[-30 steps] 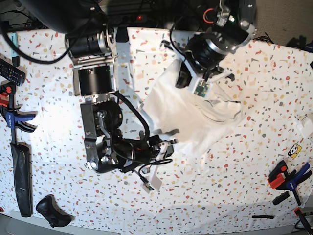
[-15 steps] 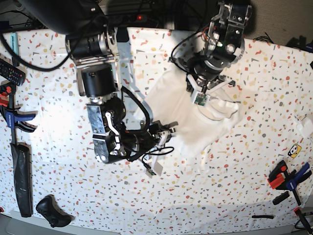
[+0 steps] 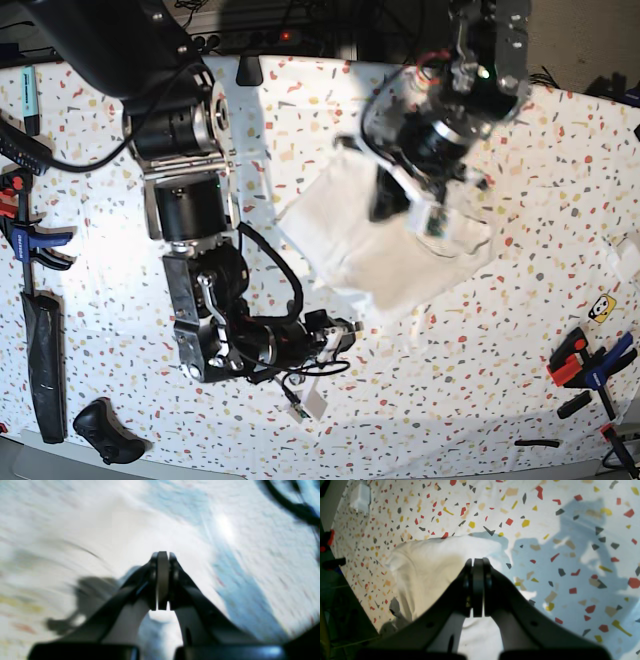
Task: Fold the T-shirt properly
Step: 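Press and tuck the folded bundle with both grippers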
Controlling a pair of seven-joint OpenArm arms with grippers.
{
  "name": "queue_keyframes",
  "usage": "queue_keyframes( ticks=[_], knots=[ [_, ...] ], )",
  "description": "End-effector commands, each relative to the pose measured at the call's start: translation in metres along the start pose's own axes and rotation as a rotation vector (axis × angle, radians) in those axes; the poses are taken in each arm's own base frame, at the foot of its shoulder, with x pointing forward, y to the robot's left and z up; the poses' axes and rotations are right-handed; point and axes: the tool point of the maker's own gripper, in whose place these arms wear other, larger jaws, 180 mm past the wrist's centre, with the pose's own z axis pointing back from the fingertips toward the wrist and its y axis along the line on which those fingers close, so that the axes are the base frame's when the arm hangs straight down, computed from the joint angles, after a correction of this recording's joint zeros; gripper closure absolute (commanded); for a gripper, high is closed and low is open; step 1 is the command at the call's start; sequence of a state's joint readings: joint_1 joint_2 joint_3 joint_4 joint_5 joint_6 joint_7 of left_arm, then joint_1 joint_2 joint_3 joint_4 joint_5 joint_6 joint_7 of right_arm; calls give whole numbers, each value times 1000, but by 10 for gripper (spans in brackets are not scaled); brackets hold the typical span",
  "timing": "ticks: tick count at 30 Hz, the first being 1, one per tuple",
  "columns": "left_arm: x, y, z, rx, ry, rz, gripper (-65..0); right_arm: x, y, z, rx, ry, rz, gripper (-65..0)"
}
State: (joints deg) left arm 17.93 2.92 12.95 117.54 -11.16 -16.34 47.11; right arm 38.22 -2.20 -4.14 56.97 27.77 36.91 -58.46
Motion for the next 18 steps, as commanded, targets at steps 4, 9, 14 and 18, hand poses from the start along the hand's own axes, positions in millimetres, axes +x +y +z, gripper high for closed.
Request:
queue_keyframes(
  ticks=[4, 9, 14, 18],
  knots=[
    [8, -47, 1, -151, -50, -13, 0, 35, 3, 4, -39, -81, 82, 0],
    [2, -50, -3, -111, -17, -70, 0, 35, 6, -2, -65, -69, 122, 0],
    [-27, -35, -16, -48, 74, -64, 0, 31, -3, -7, -159, -33, 164, 0],
    [-64, -32, -31, -54, 170, -42, 0, 35, 0, -8, -155, -51, 174, 0]
  ],
)
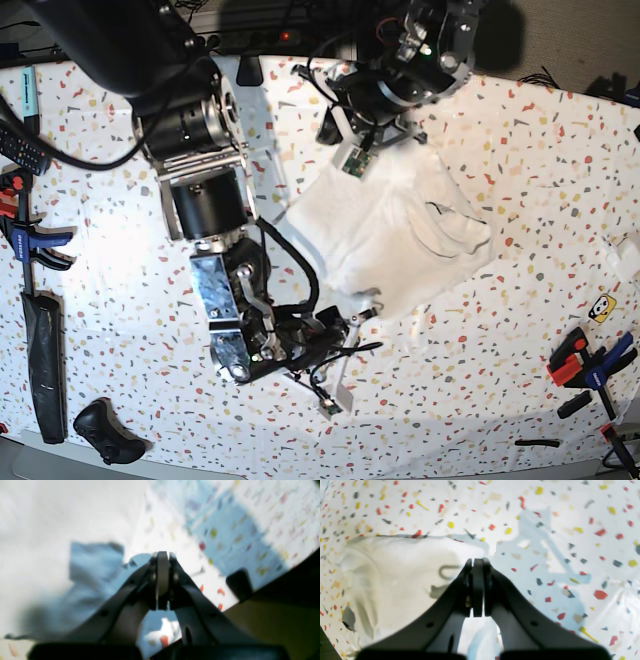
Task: Fold the T-shirt properly
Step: 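Press and tuck the folded bundle with both grippers, then grasp the bundle edges with both grippers and fold them inward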
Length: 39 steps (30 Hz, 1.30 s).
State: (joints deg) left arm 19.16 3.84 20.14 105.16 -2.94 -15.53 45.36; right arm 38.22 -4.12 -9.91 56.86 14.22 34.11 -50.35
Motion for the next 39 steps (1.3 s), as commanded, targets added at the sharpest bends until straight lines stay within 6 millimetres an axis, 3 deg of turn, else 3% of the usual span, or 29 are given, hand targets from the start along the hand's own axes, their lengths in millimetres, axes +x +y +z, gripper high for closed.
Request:
queue_keyframes(
  ticks=[1, 5, 9, 13, 20, 27, 31, 39],
  knots=[
    [10, -4, -2, -19, -50, 9, 0, 31, -3, 9, -8, -82, 18, 0],
    [-6, -3, -13, -16, -26, 15, 0, 28, -6, 3, -15, -85, 12, 0],
    [-7, 26, -14, 142, -32, -24, 0, -10, -19, -15, -38, 17, -10, 0],
    [1, 46, -12, 230, -41, -69, 0, -44, -26, -25, -69, 130, 4, 0],
    [27, 92, -4, 347, -72, -83, 0, -63, -32, -17, -90, 272, 22, 0],
    [48, 151, 13, 449, -136, -17, 0, -73, -15, -15, 3, 325, 14, 0],
    [57, 162, -2, 368, -172, 26, 0, -75, -4, -15, 44, 348, -10, 0],
    [58, 196, -46, 364, -82, 41, 0, -71, 17, -20, 93, 359, -2, 0]
  ],
)
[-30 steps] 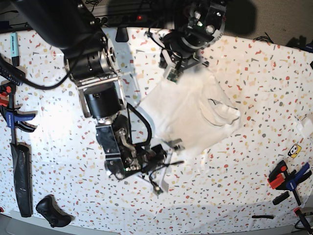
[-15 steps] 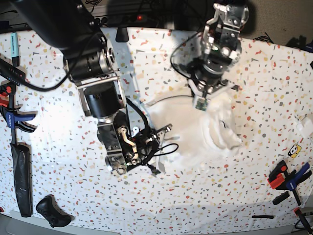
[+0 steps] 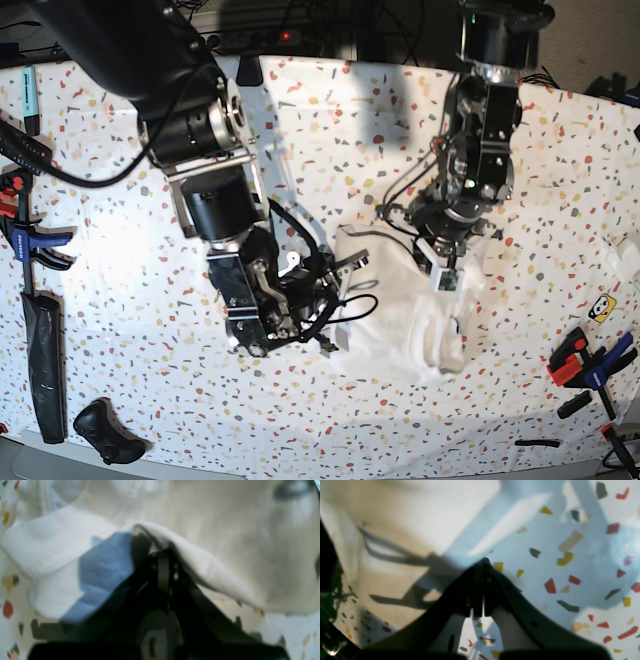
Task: Fold the T-shirt properly
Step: 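Grasp the bundle edges with both grippers and fold them inward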
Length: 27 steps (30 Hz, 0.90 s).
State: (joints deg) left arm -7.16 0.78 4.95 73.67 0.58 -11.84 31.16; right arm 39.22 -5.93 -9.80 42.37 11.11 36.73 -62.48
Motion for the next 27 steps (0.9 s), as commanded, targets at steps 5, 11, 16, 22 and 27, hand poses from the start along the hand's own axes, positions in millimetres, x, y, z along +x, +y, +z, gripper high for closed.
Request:
queue_keyframes(
  ticks=[5, 11, 16, 22, 27],
  knots=[
    [19, 18, -7, 61, 17, -54, 0, 31, -1, 16, -16, -80, 45, 0],
    [29, 21, -8, 67, -1, -57, 0, 32, -48, 34, -235, -54, 36, 0],
    [22, 21, -8, 67, 36, -56, 0, 53, -89, 60, -401, -159, 21, 0],
    [17, 21, -7, 68, 65, -54, 0, 95, -101, 84, -452, -388, 31, 0],
    [5, 22, -6, 70, 132, -51, 0, 105, -120, 97, -553, -502, -41, 0]
  ],
)
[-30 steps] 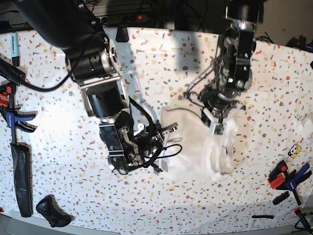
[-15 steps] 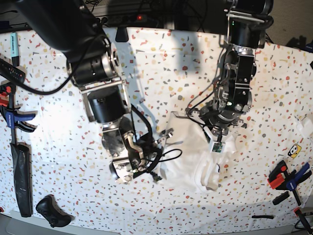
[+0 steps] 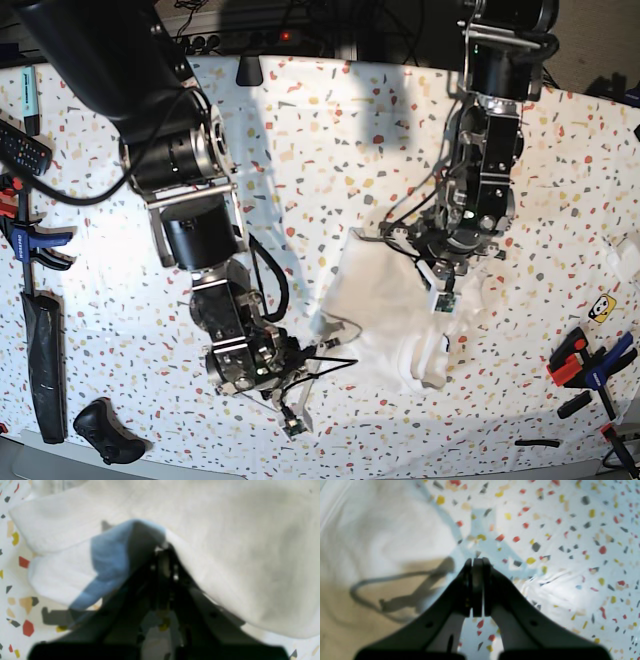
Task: Fold the T-shirt properly
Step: 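Grasp the bundle edges with both grippers and fold them inward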
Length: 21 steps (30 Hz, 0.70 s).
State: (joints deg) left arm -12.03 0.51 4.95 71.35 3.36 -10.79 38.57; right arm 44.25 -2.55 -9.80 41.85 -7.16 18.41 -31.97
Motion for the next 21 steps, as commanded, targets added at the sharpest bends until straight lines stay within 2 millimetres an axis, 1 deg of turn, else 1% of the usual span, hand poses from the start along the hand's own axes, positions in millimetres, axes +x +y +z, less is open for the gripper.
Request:
queue_keyframes(
  ticks=[1, 3, 5, 8, 10, 12, 16, 20, 21],
  knots=[
    [-3, 3, 1, 11, 36, -4, 0, 29, -15, 5, -41, -74, -2, 0],
    [-3, 1, 1, 0, 36, 9, 0, 25, -17, 1, -45, -86, -10, 0],
    [-3, -2, 1, -15, 36, 27, 0, 13, -16, -6, -46, -71, -23, 0],
    [-2, -4, 1, -27, 30, 41, 0, -13, -8, -17, -21, -16, -33, 0],
    [-1, -3, 1, -26, 27, 39, 0, -25, 2, -21, 12, 18, -27, 0],
    [2, -4, 1, -27, 8, 38, 0, -29, 22, -22, 100, 35, 10, 0],
    [18, -3, 1, -25, -76, 38, 0, -34, 71, -14, 287, 123, 112, 0],
    [33, 4, 2, -15, -107, 23, 0, -38, 105, -8, 362, 196, 143, 0],
    [38, 7, 3, -11, -116, 19, 0, -40, 109, -6, 378, 204, 135, 0]
  ],
)
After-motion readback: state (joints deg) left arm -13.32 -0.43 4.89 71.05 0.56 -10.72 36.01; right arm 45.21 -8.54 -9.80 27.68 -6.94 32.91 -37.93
